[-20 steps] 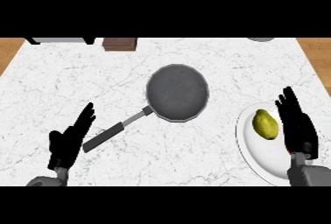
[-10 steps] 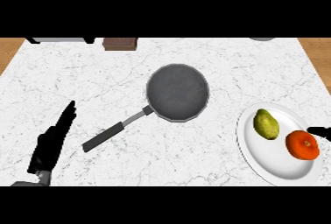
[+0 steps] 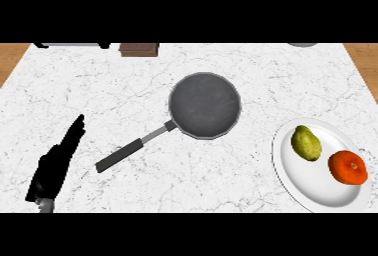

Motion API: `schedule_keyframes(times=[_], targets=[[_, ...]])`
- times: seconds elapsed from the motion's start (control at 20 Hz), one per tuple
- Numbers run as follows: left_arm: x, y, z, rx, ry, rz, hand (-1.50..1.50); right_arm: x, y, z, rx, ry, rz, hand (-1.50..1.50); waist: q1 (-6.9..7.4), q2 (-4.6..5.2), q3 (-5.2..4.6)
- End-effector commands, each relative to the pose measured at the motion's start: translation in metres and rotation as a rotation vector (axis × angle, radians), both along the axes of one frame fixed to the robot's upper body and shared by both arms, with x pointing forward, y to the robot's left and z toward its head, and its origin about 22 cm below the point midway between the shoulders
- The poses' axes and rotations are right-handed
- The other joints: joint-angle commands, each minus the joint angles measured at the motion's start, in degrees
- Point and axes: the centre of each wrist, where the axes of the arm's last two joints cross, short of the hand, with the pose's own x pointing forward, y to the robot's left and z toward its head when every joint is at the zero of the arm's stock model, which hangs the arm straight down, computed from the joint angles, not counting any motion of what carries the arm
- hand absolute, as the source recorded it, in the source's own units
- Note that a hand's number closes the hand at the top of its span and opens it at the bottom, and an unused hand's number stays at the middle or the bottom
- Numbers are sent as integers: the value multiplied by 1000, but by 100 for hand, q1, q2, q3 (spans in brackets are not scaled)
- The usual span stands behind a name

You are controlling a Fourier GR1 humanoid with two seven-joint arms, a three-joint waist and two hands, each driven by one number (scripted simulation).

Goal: Pick the squash from the plate and place it in the pan

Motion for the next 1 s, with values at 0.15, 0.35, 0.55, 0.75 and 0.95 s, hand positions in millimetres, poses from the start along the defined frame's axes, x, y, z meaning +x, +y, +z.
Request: schedule_keyframes(times=[0.15,0.35,0.55,0.75,0.95], targets=[[-14,-14,6,3,-2,-17,0,27,11,44,-101,184,232,-150,84,5,-4],[-3,-5,3,5,7,-7,0,48,45,37,-128,264,330,-150,46,10,-8],[-6,0,7,4,4,-19,0,73,68,41,-177,318,306,-150,53,12,-8],[-5,-9,12,7,-6,5,0,78,89,41,-208,409,327,-150,-1,-1,-8],[-4,0,-6,9,5,-10,0,96,120,32,-249,474,366,-150,12,10,-10]])
